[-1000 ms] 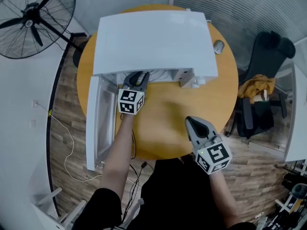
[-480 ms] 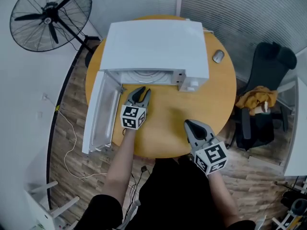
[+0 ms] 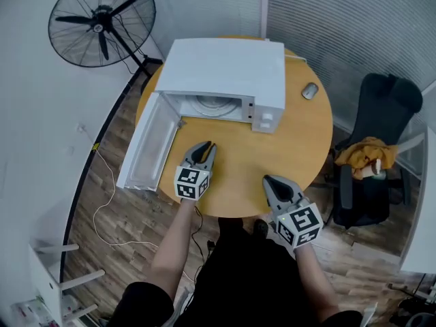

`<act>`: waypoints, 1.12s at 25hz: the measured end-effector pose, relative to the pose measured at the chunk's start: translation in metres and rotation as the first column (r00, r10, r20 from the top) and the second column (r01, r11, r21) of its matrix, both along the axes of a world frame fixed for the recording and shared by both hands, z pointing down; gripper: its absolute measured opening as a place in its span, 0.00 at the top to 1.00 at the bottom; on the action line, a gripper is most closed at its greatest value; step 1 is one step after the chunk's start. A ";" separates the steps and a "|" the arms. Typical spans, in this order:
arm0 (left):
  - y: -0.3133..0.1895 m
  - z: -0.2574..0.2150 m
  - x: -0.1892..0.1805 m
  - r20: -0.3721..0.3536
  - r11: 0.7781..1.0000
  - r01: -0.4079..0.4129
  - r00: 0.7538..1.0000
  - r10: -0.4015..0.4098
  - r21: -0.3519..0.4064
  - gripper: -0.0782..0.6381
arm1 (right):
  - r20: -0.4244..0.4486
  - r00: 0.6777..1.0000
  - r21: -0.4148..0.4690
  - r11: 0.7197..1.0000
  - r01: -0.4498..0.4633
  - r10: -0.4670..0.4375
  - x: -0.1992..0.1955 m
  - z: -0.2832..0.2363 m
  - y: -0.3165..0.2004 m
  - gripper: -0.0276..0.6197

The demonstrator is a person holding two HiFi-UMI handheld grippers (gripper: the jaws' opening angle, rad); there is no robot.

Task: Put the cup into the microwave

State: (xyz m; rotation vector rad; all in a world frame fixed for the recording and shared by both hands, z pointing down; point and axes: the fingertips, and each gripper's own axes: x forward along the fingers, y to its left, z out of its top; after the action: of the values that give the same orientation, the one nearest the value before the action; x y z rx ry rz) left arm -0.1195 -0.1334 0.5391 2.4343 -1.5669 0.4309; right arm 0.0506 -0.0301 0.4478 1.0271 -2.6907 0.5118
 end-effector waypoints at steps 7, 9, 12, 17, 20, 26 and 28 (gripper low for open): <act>0.060 -0.024 0.026 0.012 0.998 0.052 0.999 -0.052 0.031 0.85 | 0.008 0.997 0.017 0.997 0.071 -0.071 0.022 0.000 0.035 0.94; 0.077 -0.030 0.033 0.010 0.997 0.073 0.997 -0.074 0.040 0.87 | 0.010 0.995 0.021 0.995 0.095 -0.096 0.025 0.001 0.045 0.94; 0.101 -0.041 0.042 0.000 0.993 0.107 0.994 -0.107 0.053 0.87 | 0.019 0.992 0.025 0.991 0.128 -0.129 0.029 0.002 0.055 0.94; 0.140 -0.067 0.058 -0.032 0.988 0.130 0.991 -0.128 0.087 0.89 | 0.031 0.983 0.040 0.983 0.177 -0.179 0.029 -0.004 0.066 0.94; 0.159 -0.088 0.065 -0.060 0.983 0.142 0.989 -0.136 0.114 0.89 | 0.045 0.978 0.057 0.978 0.200 -0.202 0.024 -0.011 0.069 0.94; 0.188 -0.133 0.074 -0.083 0.972 0.156 0.986 -0.143 0.178 0.90 | 0.063 0.963 0.075 0.964 0.256 -0.261 0.007 -0.026 0.076 0.94; 0.194 -0.146 0.071 -0.104 0.967 0.164 0.984 -0.146 0.195 0.90 | 0.056 0.958 0.100 0.956 0.274 -0.281 0.000 -0.035 0.078 0.94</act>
State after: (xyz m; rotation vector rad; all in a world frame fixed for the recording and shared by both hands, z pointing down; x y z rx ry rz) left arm -0.0481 0.0611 0.3932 2.4111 -1.8263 0.1382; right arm 0.0501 0.0480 0.4127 0.6431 -2.8792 0.3801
